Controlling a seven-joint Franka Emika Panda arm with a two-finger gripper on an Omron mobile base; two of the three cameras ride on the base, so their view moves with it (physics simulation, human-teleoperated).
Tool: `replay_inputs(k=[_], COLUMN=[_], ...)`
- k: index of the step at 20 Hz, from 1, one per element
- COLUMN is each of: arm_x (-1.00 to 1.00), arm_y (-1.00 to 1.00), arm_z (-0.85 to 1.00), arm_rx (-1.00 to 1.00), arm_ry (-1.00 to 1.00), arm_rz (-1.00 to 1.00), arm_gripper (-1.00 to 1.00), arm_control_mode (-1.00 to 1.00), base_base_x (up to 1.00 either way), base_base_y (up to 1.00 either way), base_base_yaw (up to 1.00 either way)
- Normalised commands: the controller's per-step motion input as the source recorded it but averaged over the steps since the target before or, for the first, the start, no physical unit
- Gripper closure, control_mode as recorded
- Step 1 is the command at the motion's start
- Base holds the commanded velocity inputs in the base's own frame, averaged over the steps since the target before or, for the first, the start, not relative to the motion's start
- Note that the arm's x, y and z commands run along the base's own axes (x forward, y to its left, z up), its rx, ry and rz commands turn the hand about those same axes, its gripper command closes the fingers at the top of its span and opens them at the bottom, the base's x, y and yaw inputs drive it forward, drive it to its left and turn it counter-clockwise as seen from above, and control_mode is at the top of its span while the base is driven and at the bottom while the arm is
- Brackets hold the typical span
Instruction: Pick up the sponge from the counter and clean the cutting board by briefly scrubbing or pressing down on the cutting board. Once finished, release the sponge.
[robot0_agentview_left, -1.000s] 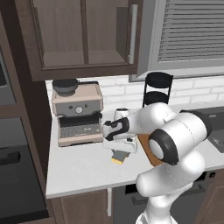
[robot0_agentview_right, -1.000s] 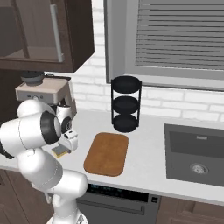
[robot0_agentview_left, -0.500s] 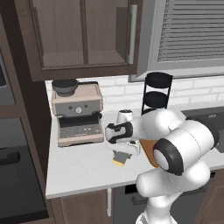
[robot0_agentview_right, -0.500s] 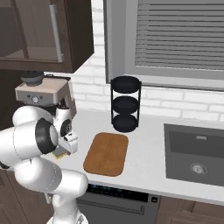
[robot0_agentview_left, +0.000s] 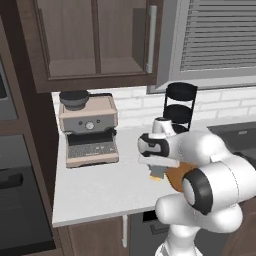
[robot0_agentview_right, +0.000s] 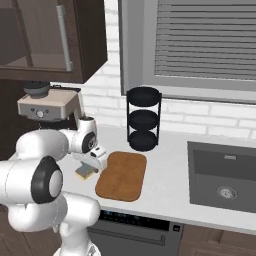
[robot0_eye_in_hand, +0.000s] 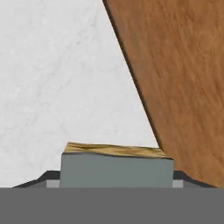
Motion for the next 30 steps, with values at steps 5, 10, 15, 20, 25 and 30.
replay_inputs(k=[5, 10, 15, 20, 25, 30], arm_x=[0.34, 0.45, 0.42, 0.37, 0.38, 0.07], arm_y=[-0.73, -0.12, 0.02, -0.08, -0.19, -0.16], arm_z=[0.13, 0.00, -0.08, -0.10, 0.00, -0.12], arm_rx=[-0.03, -0.03, -0.10, 0.06, 0.02, -0.02], arm_ry=[0.03, 0.00, 0.00, -0.02, -0.01, 0.00], arm_rz=[0.29, -0.01, -0.01, 0.03, 0.09, 0.06], arm_gripper=[1.00, 1.00, 1.00, 1.00, 1.00, 1.00], arm_control_mode=[-1.00, -1.00, -1.00, -1.00, -1.00, -1.00], base_base_x=[0.00, 0.00, 0.00, 0.00, 0.00, 0.00], base_base_y=[0.00, 0.00, 0.00, 0.00, 0.00, 0.00], base_base_yaw=[0.00, 0.00, 0.00, 0.00, 0.00, 0.00])
